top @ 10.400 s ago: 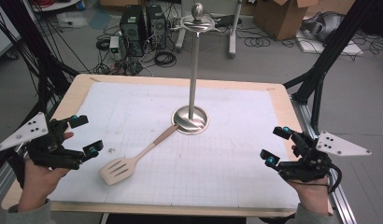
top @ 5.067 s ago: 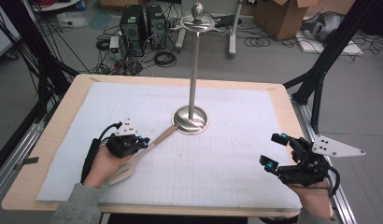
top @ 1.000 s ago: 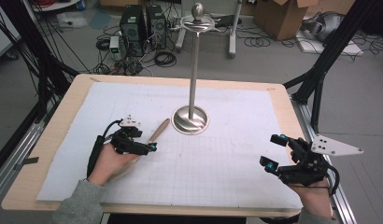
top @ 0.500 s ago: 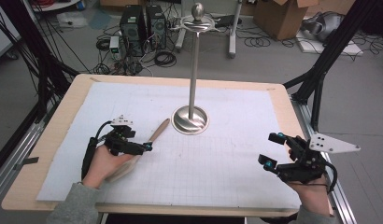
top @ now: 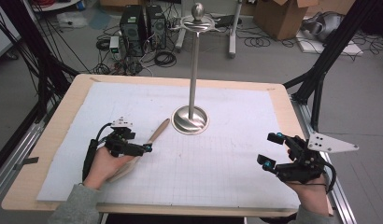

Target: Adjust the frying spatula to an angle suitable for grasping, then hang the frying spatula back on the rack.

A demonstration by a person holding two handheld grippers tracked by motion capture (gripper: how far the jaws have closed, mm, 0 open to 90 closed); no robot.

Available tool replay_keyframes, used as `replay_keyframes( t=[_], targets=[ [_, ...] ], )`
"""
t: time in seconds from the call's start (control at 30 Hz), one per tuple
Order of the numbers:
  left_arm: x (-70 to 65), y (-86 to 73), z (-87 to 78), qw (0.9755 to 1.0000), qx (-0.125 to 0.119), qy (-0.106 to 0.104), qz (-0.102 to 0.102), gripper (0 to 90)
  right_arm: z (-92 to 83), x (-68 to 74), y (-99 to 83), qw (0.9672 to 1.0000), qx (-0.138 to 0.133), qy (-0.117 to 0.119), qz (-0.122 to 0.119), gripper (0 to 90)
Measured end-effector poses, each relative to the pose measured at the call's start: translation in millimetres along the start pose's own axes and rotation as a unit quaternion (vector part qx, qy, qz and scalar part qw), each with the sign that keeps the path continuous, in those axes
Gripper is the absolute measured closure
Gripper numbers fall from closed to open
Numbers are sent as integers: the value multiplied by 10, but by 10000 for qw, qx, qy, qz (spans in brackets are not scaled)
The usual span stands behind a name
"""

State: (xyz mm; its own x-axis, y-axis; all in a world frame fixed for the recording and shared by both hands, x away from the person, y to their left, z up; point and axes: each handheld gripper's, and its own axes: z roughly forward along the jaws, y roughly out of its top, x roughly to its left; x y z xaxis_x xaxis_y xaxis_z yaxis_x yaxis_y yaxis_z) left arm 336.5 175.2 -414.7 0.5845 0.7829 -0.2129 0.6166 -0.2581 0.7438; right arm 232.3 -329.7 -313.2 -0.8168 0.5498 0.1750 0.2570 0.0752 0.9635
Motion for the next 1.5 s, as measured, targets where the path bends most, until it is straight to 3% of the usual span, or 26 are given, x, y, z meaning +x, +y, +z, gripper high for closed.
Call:
replay_keyframes(
  t=[0.23, 1.5],
  targets=[
    [28, -4, 34, 9999, 69, 99, -18, 106, 6, -5, -4, 10000, 25, 6, -8, 113],
    [-16, -51, 166, 9992, 373, 164, 33, 143, 33, -3, -6, 10000, 41, 30, -14, 113]
  ],
)
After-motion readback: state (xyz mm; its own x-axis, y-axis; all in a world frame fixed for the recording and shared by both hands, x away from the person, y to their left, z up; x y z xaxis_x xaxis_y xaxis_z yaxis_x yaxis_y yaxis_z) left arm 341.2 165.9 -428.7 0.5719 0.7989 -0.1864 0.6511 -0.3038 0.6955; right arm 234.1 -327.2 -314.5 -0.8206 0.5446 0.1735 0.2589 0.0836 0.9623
